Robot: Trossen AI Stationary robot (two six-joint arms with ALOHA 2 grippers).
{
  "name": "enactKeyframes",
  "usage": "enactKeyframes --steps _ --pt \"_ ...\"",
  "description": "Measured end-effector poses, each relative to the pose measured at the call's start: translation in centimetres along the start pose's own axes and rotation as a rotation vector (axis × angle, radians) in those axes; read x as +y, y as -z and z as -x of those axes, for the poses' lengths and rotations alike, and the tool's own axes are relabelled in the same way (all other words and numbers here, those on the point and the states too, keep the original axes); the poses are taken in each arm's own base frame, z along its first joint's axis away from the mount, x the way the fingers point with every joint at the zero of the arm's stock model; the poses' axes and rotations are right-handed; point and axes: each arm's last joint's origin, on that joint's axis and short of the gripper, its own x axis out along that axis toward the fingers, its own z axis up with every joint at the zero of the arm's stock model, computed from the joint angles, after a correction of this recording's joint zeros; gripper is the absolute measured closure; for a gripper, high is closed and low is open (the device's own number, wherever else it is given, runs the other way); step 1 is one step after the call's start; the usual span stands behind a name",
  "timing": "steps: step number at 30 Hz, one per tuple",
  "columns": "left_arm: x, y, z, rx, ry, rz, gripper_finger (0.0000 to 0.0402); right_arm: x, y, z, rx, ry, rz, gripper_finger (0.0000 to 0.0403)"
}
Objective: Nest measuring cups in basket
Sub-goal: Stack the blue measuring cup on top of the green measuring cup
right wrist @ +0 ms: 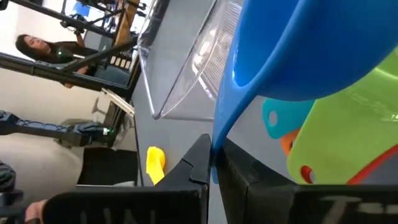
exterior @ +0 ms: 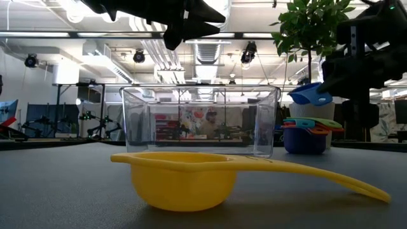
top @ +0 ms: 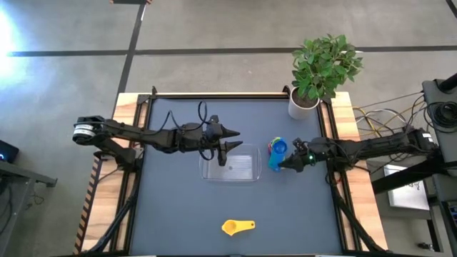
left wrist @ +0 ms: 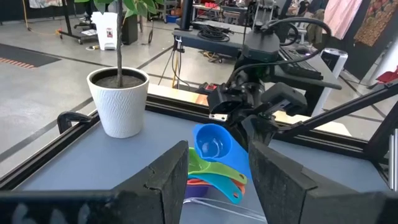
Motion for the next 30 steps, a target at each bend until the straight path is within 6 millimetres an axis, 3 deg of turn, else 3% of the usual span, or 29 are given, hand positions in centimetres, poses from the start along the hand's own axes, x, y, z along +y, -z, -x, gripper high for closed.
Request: enactKeyframes --steps 11,23,30 --pt "0.04 0.22 0.02 0.011 -0.002 -0.003 0.025 -0.75 -0.83 0.24 -0.042 0.042 -0.053 0.0383" --pt "0.09 0.53 0.03 0.039 -0.006 -0.008 0.025 -0.93 -0.59 0.25 0.006 0.048 -0.066 0.0266" --pt "0.12 0.67 0.04 0.054 -0.009 -0.011 0.025 -0.22 -0.47 0.64 0.122 0.192 -0.099 0.022"
